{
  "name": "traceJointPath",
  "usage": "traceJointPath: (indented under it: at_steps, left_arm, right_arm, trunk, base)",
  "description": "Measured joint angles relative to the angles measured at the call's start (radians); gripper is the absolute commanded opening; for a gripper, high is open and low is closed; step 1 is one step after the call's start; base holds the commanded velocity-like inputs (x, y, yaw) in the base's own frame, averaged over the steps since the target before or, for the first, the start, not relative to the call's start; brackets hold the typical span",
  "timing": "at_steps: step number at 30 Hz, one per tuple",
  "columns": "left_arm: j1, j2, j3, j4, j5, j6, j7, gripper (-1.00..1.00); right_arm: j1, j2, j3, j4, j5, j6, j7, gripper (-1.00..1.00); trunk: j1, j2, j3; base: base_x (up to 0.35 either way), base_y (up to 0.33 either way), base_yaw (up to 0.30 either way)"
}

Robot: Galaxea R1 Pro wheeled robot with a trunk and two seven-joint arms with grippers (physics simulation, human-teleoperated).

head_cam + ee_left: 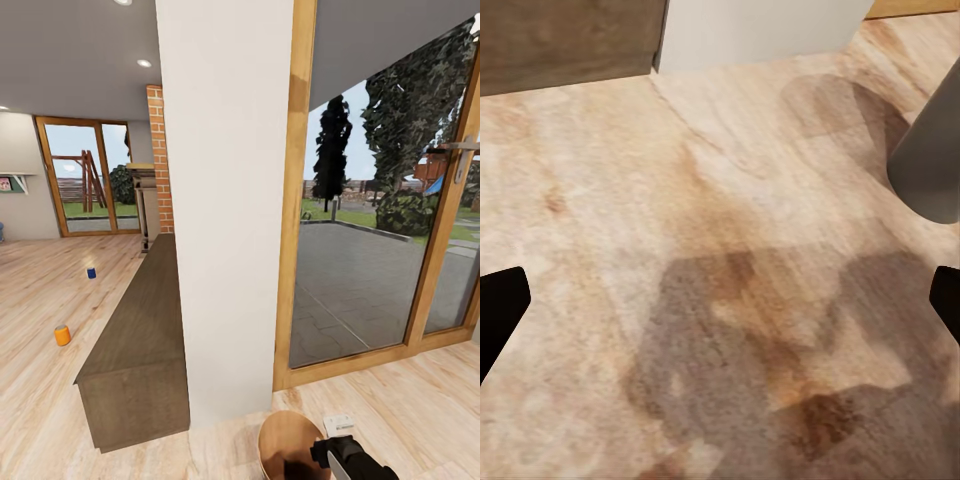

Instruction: Put the three can of soda from the living room inside the tash can in the kitchen.

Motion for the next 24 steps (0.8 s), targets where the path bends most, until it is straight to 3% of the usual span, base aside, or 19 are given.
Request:
traceJointPath:
  at_steps: [9,20,24]
  left_arm:
    - [0.0,-0.001,-0.001,0.0,0.0,0.0,0.0,1.0]
    - [0.0,-0.001,-0.001,0.001,0.0,0.0,0.0,1.0]
    - [0.0,-0.001,-0.001,0.001,0.0,0.0,0.0,1.0]
  right_arm:
    - [0.0,0.0,0.001,0.003,0.001,-0.018,0.0,1.0]
    - [0.0,0.0,0.001,0.004,0.002,-0.021,0.0,1.0]
    - [0.0,0.0,0.002,0.005,0.002,-0.021,0.0,1.0]
  trunk:
    - [0.0,0.0,0.0]
    - [0.005,-0.002,-0.042]
    - [0.005,-0.003,-0.043]
  base:
    - [0.0,0.0,0.0]
    - [0.0,0.0,0.0]
    - [0.0,0.0,0.0]
